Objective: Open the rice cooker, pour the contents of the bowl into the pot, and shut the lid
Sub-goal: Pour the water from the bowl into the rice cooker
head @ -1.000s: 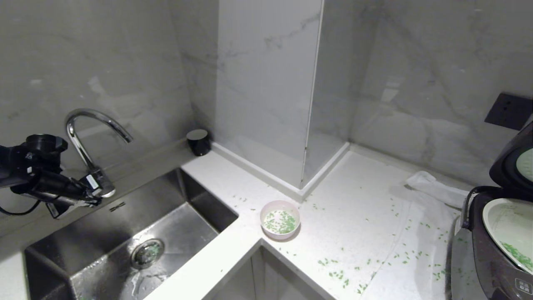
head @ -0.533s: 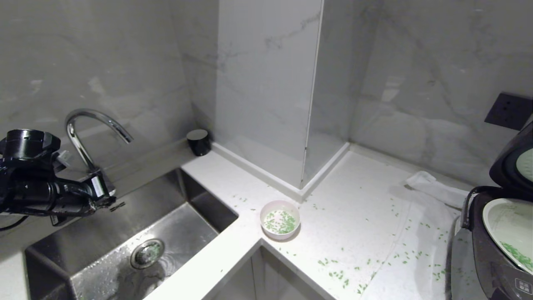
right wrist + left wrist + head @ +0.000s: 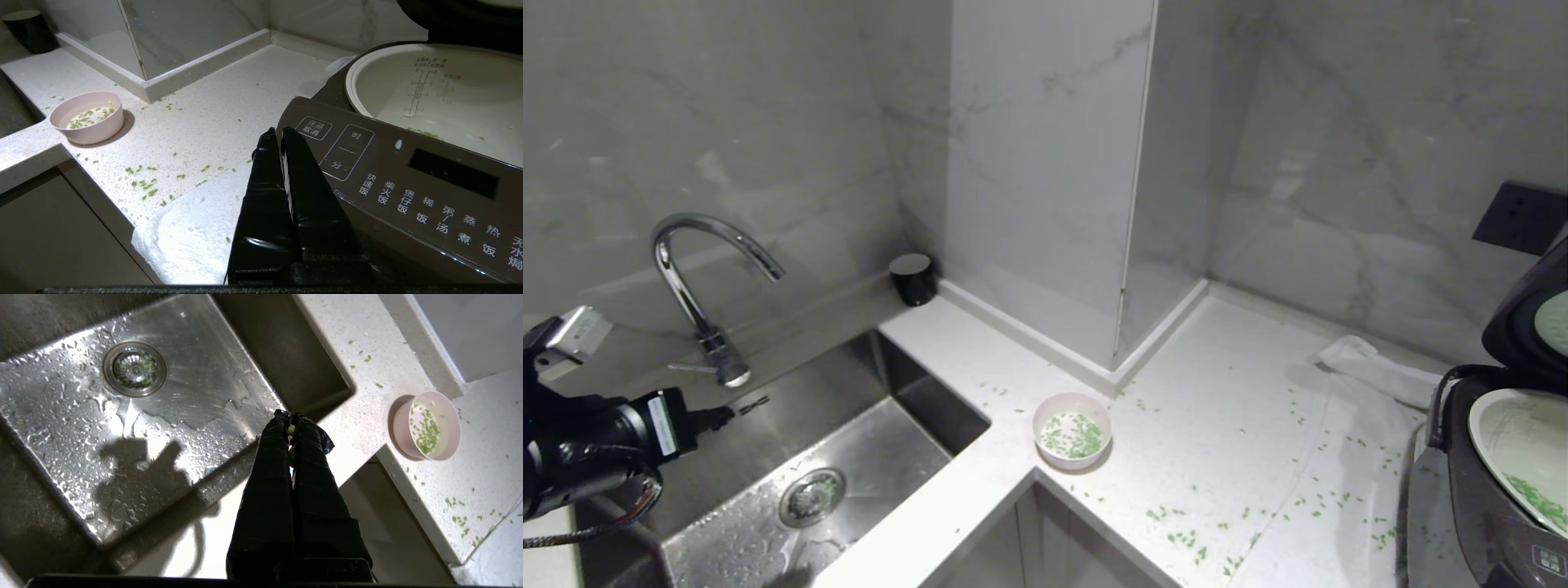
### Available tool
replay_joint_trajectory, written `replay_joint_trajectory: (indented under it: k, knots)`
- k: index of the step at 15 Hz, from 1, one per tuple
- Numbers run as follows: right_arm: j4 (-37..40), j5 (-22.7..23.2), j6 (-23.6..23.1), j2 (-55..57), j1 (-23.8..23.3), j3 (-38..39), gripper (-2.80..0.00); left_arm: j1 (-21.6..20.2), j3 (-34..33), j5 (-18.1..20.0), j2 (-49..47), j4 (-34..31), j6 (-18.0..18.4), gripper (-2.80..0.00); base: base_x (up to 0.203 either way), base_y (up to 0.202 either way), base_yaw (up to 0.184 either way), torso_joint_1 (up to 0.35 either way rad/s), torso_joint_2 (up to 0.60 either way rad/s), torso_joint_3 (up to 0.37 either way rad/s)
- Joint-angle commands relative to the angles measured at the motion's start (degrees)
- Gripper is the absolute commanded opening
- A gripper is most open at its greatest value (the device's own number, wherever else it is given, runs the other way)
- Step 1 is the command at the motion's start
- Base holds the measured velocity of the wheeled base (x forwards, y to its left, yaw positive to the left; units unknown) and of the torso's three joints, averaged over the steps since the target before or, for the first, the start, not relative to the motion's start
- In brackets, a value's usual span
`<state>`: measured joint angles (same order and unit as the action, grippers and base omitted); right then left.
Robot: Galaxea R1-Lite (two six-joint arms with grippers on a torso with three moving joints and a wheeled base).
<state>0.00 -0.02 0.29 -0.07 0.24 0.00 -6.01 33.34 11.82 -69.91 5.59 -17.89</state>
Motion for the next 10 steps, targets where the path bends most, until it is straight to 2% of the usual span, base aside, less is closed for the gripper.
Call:
replay_joint_trajectory:
  k: [1, 7, 10]
  knots:
    - [0.0, 0.0, 0.0, 0.1, 0.0, 0.1, -2.80, -0.8, -5.1, -0.1, 11.6, 0.3, 0.2, -2.80, 0.000, 0.000, 0.000, 0.000, 0.00, 0.000]
    - [0.0, -0.1, 0.0, 0.1, 0.0, 0.1, -2.80, -1.1, -10.7, 0.0, 29.1, 0.2, 0.8, -2.80, 0.000, 0.000, 0.000, 0.000, 0.00, 0.000]
    - [0.0, 0.0, 0.0, 0.1, 0.0, 0.1, -2.80, -1.0, -12.6, 0.4, 36.5, 0.2, 3.9, -2.80, 0.000, 0.000, 0.000, 0.000, 0.00, 0.000]
